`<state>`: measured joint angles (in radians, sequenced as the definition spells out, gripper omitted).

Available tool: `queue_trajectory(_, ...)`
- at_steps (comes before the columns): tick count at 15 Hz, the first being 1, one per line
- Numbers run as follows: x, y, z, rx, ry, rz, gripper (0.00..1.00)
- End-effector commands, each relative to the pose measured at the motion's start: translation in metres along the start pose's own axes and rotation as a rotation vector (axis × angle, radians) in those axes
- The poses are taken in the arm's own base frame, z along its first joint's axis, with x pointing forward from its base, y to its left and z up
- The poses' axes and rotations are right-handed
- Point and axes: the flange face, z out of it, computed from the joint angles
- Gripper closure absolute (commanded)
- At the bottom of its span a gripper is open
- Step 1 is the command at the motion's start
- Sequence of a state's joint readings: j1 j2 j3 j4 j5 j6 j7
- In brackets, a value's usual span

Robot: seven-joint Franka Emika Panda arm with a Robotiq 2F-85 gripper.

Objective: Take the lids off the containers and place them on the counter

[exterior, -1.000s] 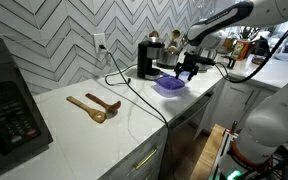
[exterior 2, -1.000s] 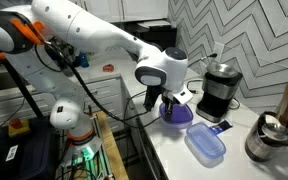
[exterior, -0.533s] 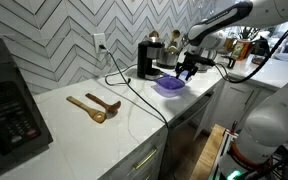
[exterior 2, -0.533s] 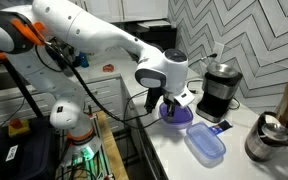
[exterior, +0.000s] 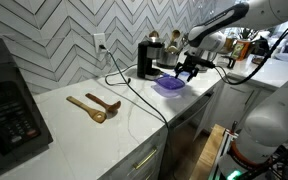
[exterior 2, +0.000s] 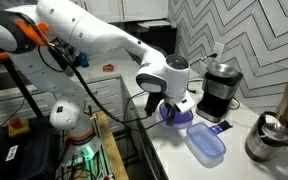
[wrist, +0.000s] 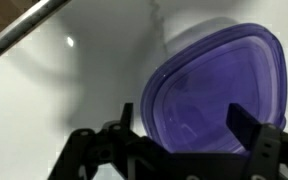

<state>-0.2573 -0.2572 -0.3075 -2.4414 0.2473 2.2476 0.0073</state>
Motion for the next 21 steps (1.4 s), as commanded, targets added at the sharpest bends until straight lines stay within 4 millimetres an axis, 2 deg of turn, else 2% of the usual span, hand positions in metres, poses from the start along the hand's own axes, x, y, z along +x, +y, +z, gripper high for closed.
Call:
queue_trajectory(1,0.0026,0.0102,0.0122,0.026,0.001,0.033,0.17)
queue_trajectory(2,0.0032,0.0123,0.0139,0.027,0.000,0.041,0.14)
queue_trajectory(3,0.0037,0.0142,0.0155,0.031,-0.003,0.049,0.20)
queue_trajectory(4,0.0041,0.0155,0.0170,0.033,-0.005,0.055,0.17)
queue_trajectory(6,0.0049,0.0172,0.0196,0.039,-0.012,0.065,0.19)
queue_trajectory(8,0.0055,0.0184,0.0212,0.043,-0.014,0.073,0.26)
queue_trajectory(9,0.0056,0.0188,0.0213,0.044,-0.014,0.076,0.35)
queue_trajectory(11,0.0057,0.0190,0.0208,0.047,-0.012,0.080,0.40)
queue_trajectory(13,0.0056,0.0190,0.0199,0.047,-0.008,0.083,0.50)
queue_trajectory(15,0.0056,0.0190,0.0194,0.048,-0.005,0.085,0.45)
queue_trajectory(17,0.0059,0.0191,0.0189,0.048,-0.002,0.087,0.45)
queue_trajectory(20,0.0058,0.0186,0.0183,0.049,0.002,0.085,0.51)
queue_trajectory(21,0.0056,0.0184,0.0184,0.049,0.001,0.084,0.59)
